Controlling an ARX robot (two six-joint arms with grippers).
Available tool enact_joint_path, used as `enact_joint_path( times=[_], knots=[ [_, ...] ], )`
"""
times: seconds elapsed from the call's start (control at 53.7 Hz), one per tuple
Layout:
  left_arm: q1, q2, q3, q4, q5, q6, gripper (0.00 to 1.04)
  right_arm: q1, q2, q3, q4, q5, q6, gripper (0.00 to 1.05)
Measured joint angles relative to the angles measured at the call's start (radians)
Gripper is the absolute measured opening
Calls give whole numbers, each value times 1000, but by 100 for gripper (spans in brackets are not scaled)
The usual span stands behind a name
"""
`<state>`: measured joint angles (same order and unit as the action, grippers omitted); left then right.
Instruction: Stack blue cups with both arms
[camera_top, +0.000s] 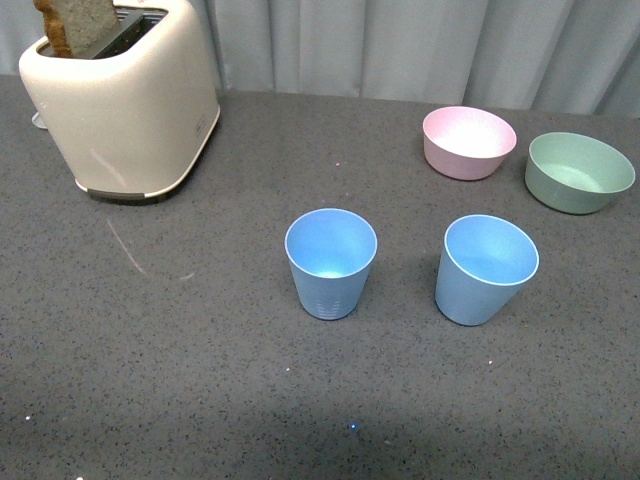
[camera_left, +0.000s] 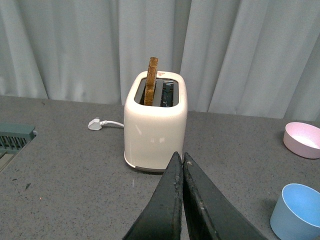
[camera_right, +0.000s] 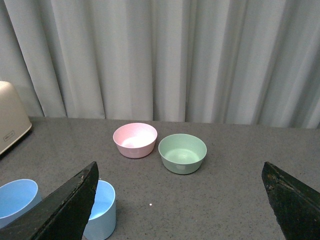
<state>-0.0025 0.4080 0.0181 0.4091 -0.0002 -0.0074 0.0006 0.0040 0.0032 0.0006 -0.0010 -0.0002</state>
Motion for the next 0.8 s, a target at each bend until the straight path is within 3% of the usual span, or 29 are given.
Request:
enact_joint_path(
  times=[0.633, 0.689, 0.8],
  knots=[
    [0, -235, 0, -233, 0, 0, 4, 0, 0, 0, 0, 0, 0, 95],
    [0, -340, 0, -371, 1, 1, 4, 0, 0, 0, 0, 0, 0, 95],
    [0, -402, 0, -406, 0, 1, 4, 0, 0, 0, 0, 0, 0, 95]
  ],
)
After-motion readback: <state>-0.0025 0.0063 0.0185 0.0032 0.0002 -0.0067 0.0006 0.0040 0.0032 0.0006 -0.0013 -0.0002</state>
